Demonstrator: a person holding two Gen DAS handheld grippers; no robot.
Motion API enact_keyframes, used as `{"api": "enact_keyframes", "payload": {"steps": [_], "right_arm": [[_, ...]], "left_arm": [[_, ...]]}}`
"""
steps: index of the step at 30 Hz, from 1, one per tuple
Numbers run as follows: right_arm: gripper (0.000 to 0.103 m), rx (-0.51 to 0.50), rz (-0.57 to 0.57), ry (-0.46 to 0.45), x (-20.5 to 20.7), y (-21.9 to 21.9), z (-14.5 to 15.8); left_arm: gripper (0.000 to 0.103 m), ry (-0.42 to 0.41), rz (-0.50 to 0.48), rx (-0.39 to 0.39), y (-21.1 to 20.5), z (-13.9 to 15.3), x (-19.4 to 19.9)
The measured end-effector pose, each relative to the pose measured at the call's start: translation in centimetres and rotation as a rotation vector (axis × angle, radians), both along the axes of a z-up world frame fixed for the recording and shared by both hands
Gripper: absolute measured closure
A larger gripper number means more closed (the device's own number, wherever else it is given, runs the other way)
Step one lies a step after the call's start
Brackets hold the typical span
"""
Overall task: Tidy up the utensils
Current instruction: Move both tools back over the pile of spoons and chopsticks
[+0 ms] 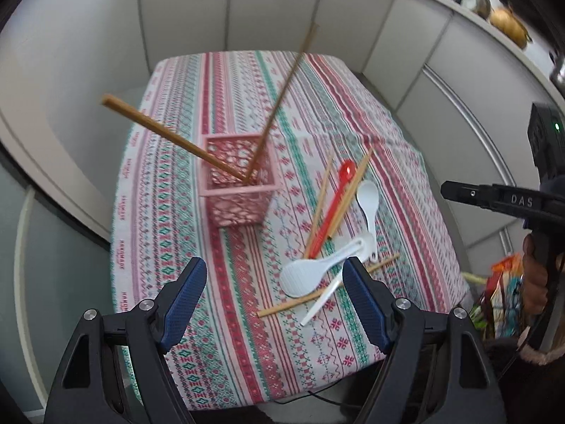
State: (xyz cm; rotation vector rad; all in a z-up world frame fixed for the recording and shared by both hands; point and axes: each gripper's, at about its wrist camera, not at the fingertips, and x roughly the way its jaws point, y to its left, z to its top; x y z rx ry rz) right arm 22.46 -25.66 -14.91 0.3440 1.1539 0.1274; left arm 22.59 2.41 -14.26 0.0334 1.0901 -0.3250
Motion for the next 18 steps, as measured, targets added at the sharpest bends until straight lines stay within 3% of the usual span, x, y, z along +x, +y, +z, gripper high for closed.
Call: {"api": "enact_keyframes", "payload": {"steps": [5,8,10,11,14,18], "right_arm": [[0.084,0.012,-0.036,0.098,-1.1,-2.5,-3.2],[0.076,-0.009,-0.052,0.142,-1.5,-3.7,-4.8],[0.047,-0.018,-0.065,0.156,-1.9,-4.4,-5.7],[0.046,-0.025,-0.062,0.158,-2.1,-4.6,-5.9],[0.046,-0.027,-0.056,0.176,-2.5,-5.4,-6.6],[0.046,-0.026,-0.06,0.191,-2.8,-6.3,-7.2]], "left_arm": [[0.021,0.022,-0.091,0.082,-3.4,-2.1,-0.6],[0.022,0.07,-0.128,0.103,-5.0,-4.1,-0.5],[0.022,0.098,-0.151,0.103,-6.0,-5.2,-0.3],[0.023,0.105,-0.159,0.101,-6.4,-5.6,-0.3],[0.032,0.122,-0.176,0.09,-7.9,-6.6,-0.1],[0.054,0.135,-0.203,0.109,-9.9,-7.9,0.5]]}}
